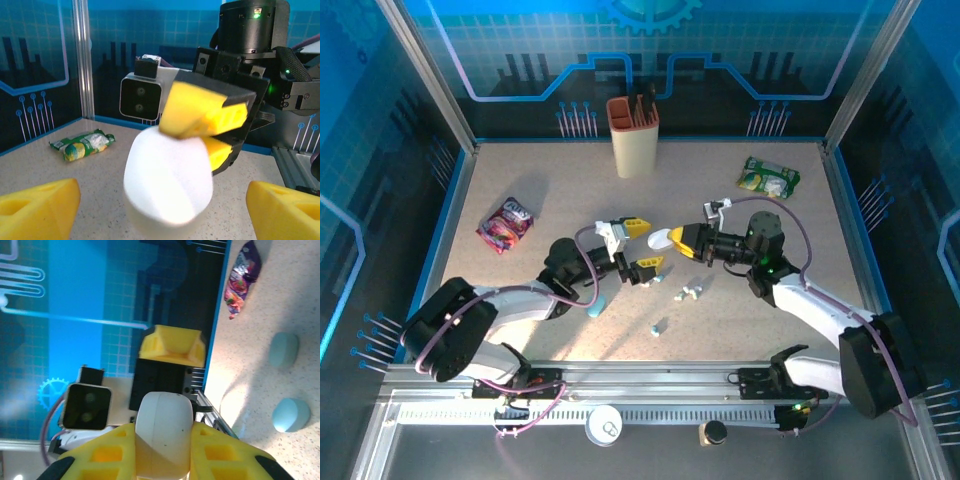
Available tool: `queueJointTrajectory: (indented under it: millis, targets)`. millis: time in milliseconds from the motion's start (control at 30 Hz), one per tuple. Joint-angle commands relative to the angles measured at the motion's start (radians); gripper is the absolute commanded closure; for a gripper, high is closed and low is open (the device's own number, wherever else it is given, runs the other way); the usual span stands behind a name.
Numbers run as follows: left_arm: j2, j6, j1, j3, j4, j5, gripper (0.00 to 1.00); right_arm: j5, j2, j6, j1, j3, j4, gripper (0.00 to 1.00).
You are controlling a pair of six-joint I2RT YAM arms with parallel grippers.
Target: Insert the wireless bluetooth earbuds into the charging case
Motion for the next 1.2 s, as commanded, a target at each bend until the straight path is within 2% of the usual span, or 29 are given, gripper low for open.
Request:
queueJointTrajectory:
  millis: [0,200,333,667,1167]
  targets:
    - [0.020,-0.018,-0.007,-0.011,0.170,0.020,0.14,-0.009,-0.042,0.080,-0.010,-0.014,0.133,0.78]
    - [0.038,-0.052,-0.007,0.011,0.180,0.041,0.17,0.010,-0.063,0.099,-0.008,-0.027,0.152,0.79]
    - [0.050,-0.061,-0.007,0.033,0.180,0.077,0.28,0.017,-0.054,0.122,-0.006,-0.029,0.187,0.79]
    - [0.081,-0.074,-0.010,0.076,0.180,0.083,0.39,0.034,0.000,0.159,0.024,-0.038,0.289,0.78]
    - [0.098,-0.083,-0.021,0.099,0.180,0.087,0.54,0.028,0.033,0.175,0.030,-0.041,0.305,0.77]
